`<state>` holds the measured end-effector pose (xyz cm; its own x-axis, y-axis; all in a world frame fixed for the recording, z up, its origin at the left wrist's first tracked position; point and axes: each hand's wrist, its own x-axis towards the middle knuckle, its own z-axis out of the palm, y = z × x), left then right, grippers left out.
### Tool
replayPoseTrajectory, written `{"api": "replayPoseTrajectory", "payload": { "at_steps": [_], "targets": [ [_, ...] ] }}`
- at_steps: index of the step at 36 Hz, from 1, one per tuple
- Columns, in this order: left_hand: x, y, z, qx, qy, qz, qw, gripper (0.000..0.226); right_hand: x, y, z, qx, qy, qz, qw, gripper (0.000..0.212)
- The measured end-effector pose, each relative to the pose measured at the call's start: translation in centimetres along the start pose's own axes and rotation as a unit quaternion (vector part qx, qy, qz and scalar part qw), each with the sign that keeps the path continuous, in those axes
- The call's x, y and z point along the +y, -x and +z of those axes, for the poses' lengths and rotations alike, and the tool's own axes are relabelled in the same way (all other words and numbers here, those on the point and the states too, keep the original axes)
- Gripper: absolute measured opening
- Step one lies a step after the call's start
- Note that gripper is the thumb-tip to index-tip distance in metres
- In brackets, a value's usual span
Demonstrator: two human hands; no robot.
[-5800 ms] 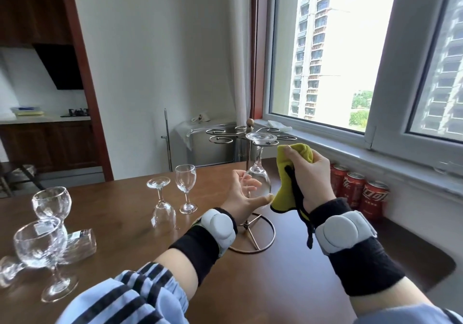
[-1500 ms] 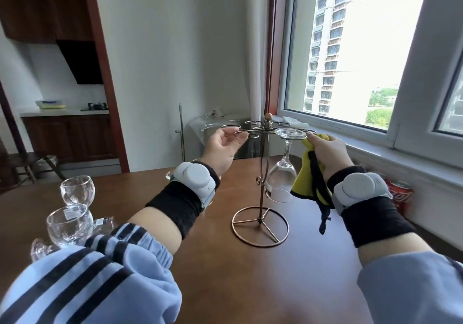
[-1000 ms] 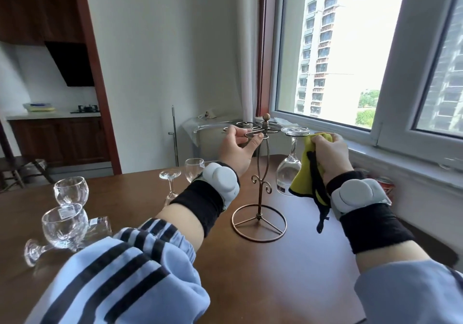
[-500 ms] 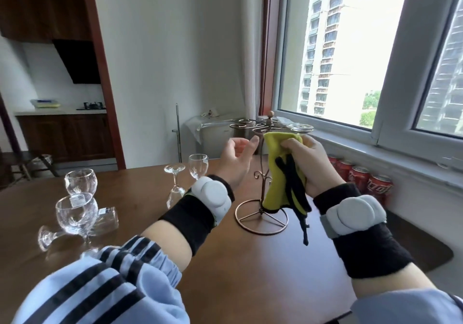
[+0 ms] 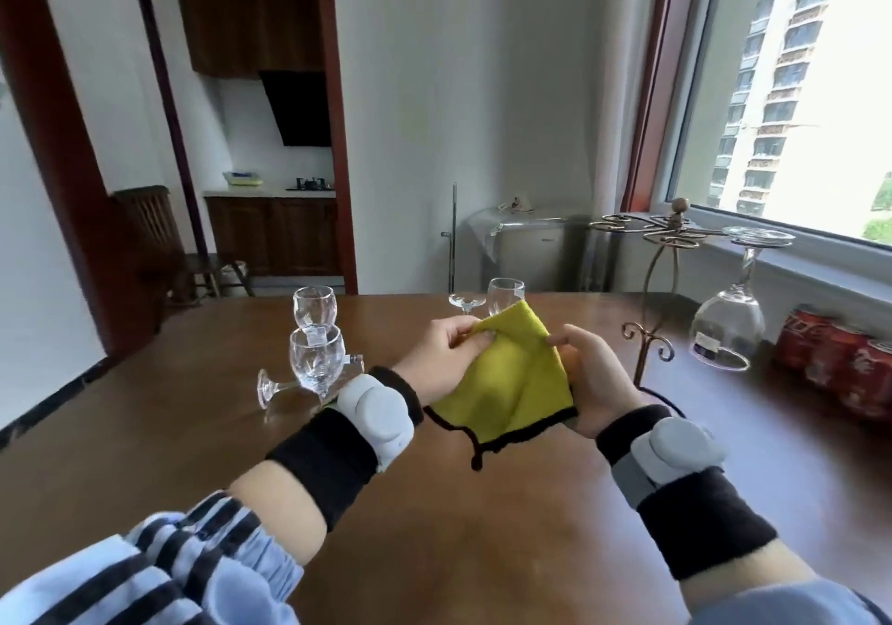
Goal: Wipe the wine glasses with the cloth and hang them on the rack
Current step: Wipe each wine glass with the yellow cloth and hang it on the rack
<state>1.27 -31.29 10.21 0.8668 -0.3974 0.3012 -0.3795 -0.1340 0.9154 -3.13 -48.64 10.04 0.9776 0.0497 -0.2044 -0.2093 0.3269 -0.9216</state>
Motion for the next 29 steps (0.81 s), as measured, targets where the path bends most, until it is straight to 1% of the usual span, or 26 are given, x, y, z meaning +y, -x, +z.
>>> {"api": "replayPoseTrajectory", "payload": {
  "at_steps": [3, 7, 9, 11, 13, 18, 22, 24, 26, 28, 29],
  "targets": [
    [-0.1, 0.2, -2.2, 0.021, -0.019, -0.010, 1.000, 0.021, 1.9, -1.1, 1.4, -0.053, -0.011, 0.031, 0.998, 0.034],
    [-1.4, 0.8, -5.2, 0.049, -0.035, -0.049, 0.997, 0.017, 3.7, -2.1, 3.5, -0.109, 0.045, 0.051, 0.992, 0.039],
    [-2.3, 1.2, -6.3, 0.050, -0.058, -0.069, 0.995, 0.015, 3.8, -2.4, 4.0, -0.105, 0.036, 0.040, 0.993, 0.043],
    [-3.0, 1.6, -7.1, 0.059, -0.068, -0.069, 0.994, 0.012, 3.6, -2.7, 4.4, -0.081, 0.009, 0.030, 0.996, 0.046],
    [-3.3, 2.1, -8.2, 0.085, -0.056, -0.061, 0.993, 0.006, 3.6, -3.3, 4.8, -0.054, -0.008, 0.031, 0.998, 0.042],
    [-2.9, 2.8, -11.4, 0.196, -0.038, -0.022, 0.980, 0.005, 3.6, -4.9, 6.3, 0.005, -0.011, 0.014, 1.000, 0.033],
    [-3.4, 3.1, -15.2, 0.293, -0.044, -0.014, 0.955, 0.009, 4.2, -6.4, 7.9, 0.028, -0.017, 0.012, 0.999, 0.024],
    [-4.4, 3.2, -17.1, 0.334, -0.054, -0.028, 0.941, 0.013, 4.5, -7.2, 8.3, 0.043, -0.018, 0.020, 0.999, 0.016],
    [-5.9, 3.5, -19.0, 0.358, -0.069, -0.060, 0.929, 0.013, 5.1, -8.1, 9.0, 0.044, -0.013, 0.040, 0.998, 0.015],
    [-7.5, 3.5, -20.2, 0.356, -0.076, -0.091, 0.927, 0.013, 5.3, -8.7, 9.5, 0.046, -0.006, 0.050, 0.998, 0.014],
    [-8.4, 3.6, -20.7, 0.353, -0.084, -0.103, 0.926, 0.017, 5.4, -9.1, 9.7, 0.045, -0.002, 0.054, 0.998, 0.013]
  ]
}}
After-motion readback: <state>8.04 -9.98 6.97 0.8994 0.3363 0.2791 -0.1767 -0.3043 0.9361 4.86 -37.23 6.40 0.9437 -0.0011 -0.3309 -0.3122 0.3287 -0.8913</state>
